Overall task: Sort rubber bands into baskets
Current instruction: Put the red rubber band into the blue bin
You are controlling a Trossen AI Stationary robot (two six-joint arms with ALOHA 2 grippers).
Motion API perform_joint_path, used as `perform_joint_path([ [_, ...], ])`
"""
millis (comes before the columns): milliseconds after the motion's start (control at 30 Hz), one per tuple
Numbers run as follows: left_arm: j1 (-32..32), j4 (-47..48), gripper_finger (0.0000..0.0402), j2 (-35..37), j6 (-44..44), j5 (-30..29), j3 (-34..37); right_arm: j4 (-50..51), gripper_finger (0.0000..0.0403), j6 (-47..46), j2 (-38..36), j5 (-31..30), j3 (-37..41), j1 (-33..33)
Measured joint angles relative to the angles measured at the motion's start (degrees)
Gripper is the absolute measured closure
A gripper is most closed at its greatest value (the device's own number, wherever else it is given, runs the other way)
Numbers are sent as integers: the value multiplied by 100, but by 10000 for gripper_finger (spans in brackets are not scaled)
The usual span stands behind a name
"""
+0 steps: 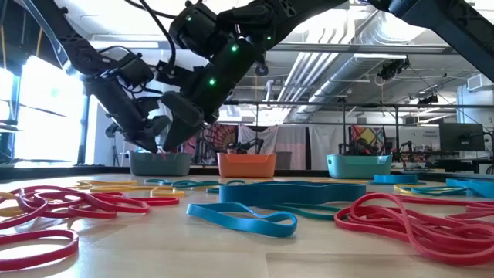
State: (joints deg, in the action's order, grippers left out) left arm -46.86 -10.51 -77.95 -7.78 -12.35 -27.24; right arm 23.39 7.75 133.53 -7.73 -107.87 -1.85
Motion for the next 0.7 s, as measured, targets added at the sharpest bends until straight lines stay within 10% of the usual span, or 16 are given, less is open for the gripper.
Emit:
perform_joint_path([
  [700, -315, 862, 398, -1334, 707, 576, -1520, 543, 403, 12, 0, 0, -2, -4],
])
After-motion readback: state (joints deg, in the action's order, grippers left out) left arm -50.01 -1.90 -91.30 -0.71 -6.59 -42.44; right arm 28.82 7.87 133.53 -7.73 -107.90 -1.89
